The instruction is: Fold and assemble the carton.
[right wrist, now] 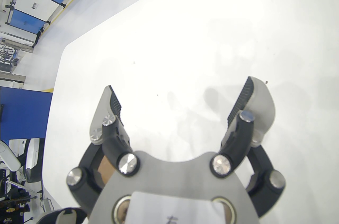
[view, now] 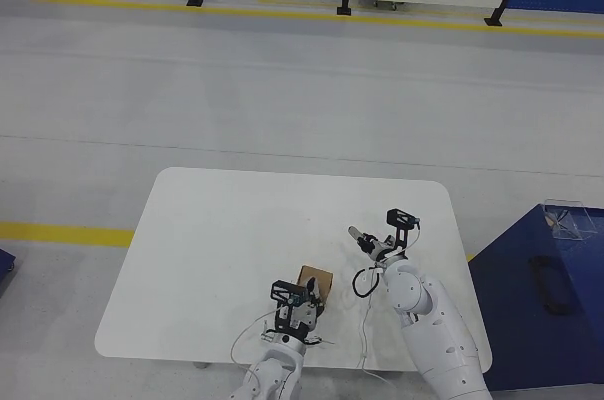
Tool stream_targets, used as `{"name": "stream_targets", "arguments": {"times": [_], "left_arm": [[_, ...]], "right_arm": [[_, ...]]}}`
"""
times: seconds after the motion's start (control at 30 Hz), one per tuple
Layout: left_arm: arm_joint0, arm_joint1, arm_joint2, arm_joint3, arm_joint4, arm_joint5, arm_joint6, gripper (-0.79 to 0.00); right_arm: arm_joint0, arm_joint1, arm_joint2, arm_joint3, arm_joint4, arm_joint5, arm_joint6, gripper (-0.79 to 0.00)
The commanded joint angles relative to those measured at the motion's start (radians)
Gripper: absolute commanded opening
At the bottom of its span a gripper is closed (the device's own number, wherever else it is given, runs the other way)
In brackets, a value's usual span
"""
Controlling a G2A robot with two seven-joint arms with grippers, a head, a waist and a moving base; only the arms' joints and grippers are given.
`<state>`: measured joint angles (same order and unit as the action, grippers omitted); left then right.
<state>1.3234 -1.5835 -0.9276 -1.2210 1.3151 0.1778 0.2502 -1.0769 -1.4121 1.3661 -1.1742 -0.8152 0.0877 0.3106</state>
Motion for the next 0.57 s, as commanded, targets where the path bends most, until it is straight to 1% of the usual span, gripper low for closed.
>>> {"name": "stream_targets", "arguments": {"times": [0.0, 0.03, 0.1, 0.2, 0.27, 0.3, 0.33, 0.37, 0.4, 0.43, 0.47, 0.53], "left_arm": [[-0.008, -0.002, 0.001, 0.007, 0.014, 0.020, -0.006, -0.785], [-0.007, -0.003, 0.003, -0.004, 0.008, 0.015, 0.014, -0.785], [0.005, -0.002, -0.002, -0.038, 0.029, 0.044, 0.098, -0.785], [0.060, 0.000, -0.015, -0.122, 0.003, 0.032, 0.245, -0.785], [0.119, 0.006, -0.034, -0.180, -0.007, 0.039, 0.356, -0.785], [0.127, 0.007, -0.038, -0.189, -0.010, 0.044, 0.373, -0.471], [0.127, 0.007, -0.038, -0.189, -0.010, 0.044, 0.373, 0.000], [0.126, 0.007, -0.037, -0.190, -0.009, 0.042, 0.373, -0.779], [0.130, 0.007, -0.039, -0.193, -0.010, 0.044, 0.392, -0.772], [0.130, 0.007, -0.039, -0.192, -0.010, 0.045, 0.393, -0.744], [0.128, 0.007, -0.038, -0.190, -0.010, 0.045, 0.381, -0.665], [0.127, 0.007, -0.038, -0.189, -0.010, 0.044, 0.372, -0.543]], "right_arm": [[0.000, 0.000, 0.000, 0.000, 0.000, 0.000, 0.000, 0.000], [0.000, 0.000, 0.000, 0.000, 0.000, 0.000, 0.000, 0.000], [0.000, 0.000, 0.000, 0.000, 0.000, 0.000, 0.000, 0.000], [0.000, 0.000, 0.000, 0.000, 0.000, 0.000, 0.000, 0.000], [0.000, 0.000, 0.000, 0.000, 0.000, 0.000, 0.000, 0.000], [0.000, 0.000, 0.000, 0.000, 0.000, 0.000, 0.000, 0.000], [0.000, 0.000, 0.000, 0.000, 0.000, 0.000, 0.000, 0.000], [0.000, 0.000, 0.000, 0.000, 0.000, 0.000, 0.000, -0.001], [0.000, 0.000, 0.000, 0.000, 0.000, 0.000, 0.000, 0.000], [0.000, 0.000, 0.000, 0.000, 0.000, 0.000, 0.000, 0.000], [0.000, 0.000, 0.000, 0.000, 0.000, 0.000, 0.000, 0.000], [0.000, 0.000, 0.000, 0.000, 0.000, 0.000, 0.000, 0.000]]}}
